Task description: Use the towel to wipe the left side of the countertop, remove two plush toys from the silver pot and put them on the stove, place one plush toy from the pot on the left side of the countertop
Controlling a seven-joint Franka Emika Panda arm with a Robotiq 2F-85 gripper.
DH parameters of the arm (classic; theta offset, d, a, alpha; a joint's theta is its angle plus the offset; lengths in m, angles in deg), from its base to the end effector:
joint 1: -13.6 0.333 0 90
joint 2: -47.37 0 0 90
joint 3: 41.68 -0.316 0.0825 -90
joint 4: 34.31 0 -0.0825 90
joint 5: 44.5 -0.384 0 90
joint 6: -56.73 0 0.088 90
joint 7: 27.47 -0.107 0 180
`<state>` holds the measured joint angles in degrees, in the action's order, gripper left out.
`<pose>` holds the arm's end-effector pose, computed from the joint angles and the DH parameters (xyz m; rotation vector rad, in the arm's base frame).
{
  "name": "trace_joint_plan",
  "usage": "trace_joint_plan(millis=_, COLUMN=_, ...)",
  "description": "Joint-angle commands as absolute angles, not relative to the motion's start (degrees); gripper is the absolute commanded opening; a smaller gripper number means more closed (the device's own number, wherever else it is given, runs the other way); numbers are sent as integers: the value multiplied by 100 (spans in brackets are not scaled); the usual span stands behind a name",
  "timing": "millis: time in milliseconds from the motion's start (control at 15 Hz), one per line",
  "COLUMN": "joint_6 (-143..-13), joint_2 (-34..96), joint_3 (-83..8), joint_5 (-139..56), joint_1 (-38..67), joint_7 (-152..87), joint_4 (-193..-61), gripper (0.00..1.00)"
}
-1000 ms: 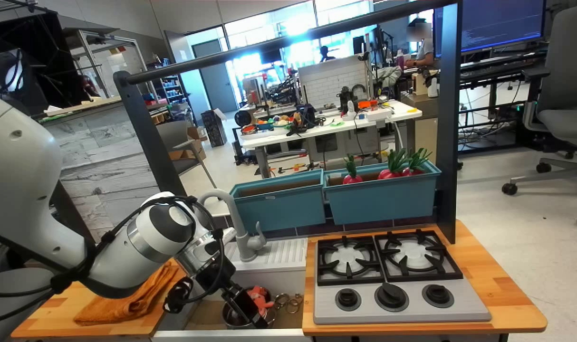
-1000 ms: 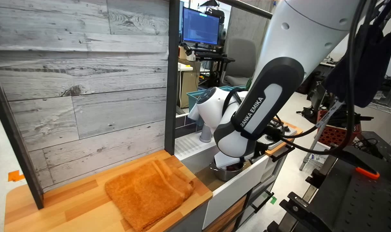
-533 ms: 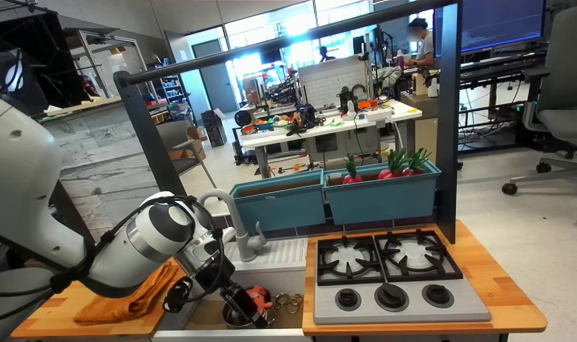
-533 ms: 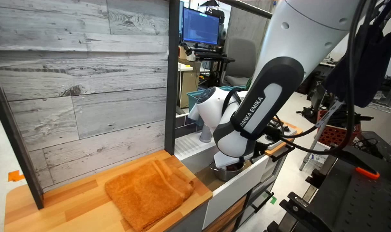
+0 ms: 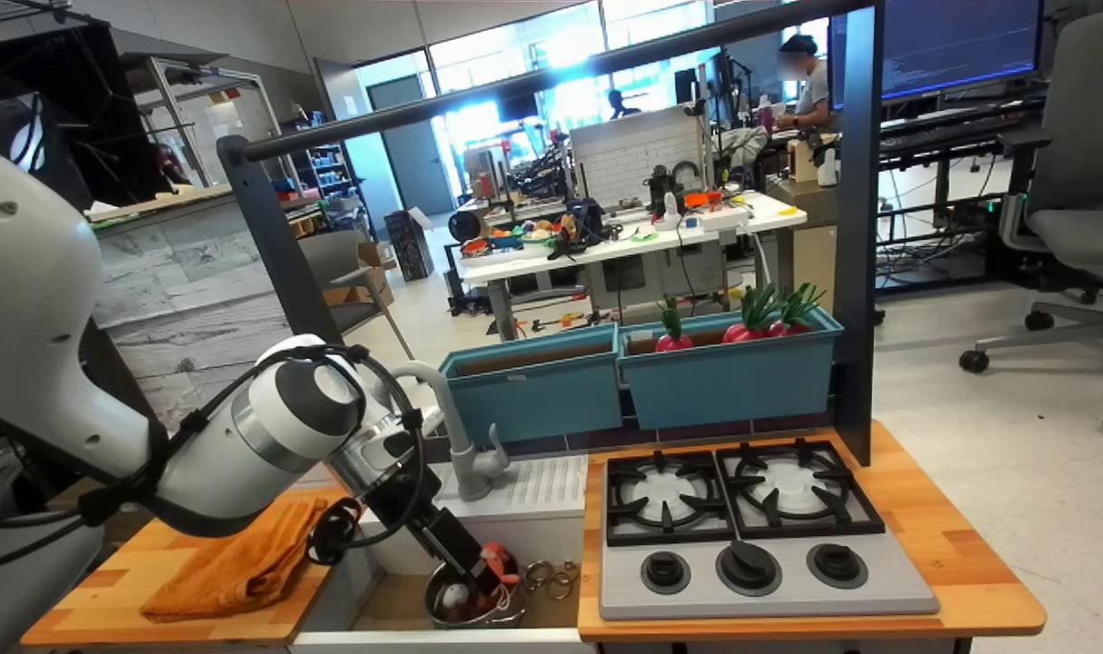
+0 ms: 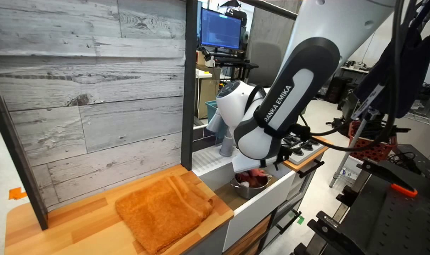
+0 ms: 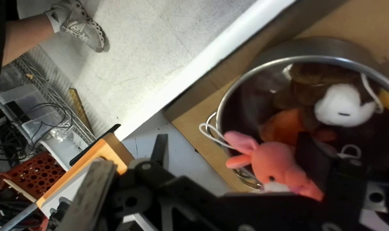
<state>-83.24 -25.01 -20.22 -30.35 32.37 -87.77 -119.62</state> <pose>0.6261 -0.0181 -0.0631 2.4151 -0.8552 0.0324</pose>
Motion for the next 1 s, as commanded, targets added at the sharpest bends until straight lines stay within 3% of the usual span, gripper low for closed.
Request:
trace_joint_plan(millis=0, joint_6=-8067, joint_2=-2567, joint_3=-2261, joint_5=-3208, joint_1=2912, joint_7=-8667, joint_4=-11440, gripper=100)
trace_joint_plan(millis=533, joint_6=-7487, joint_2=-3391, joint_3=-2498, joint_5=-3383, joint_1=2637, joint_7=-8814, joint_4=-9937, gripper=100)
trace_joint_plan(millis=600, joint_6=-7403, joint_2=-3463, joint_3=-2493, joint_5=-3373, joint_1=2633, joint_7=-8854, joint_4=-9810, gripper=75)
trace_joint_plan(millis=667, joint_6=-7269, joint_2=-3492, joint_3=-2509, joint_5=-3361, joint_1=2625, joint_7=-8839, joint_4=-9729, gripper=74)
trace_joint_plan(millis=933, joint_6=-7344, joint_2=-3614, joint_3=-2544, joint_5=-3338, joint_1=2579, joint_7=-8834, joint_4=-9554, gripper=42)
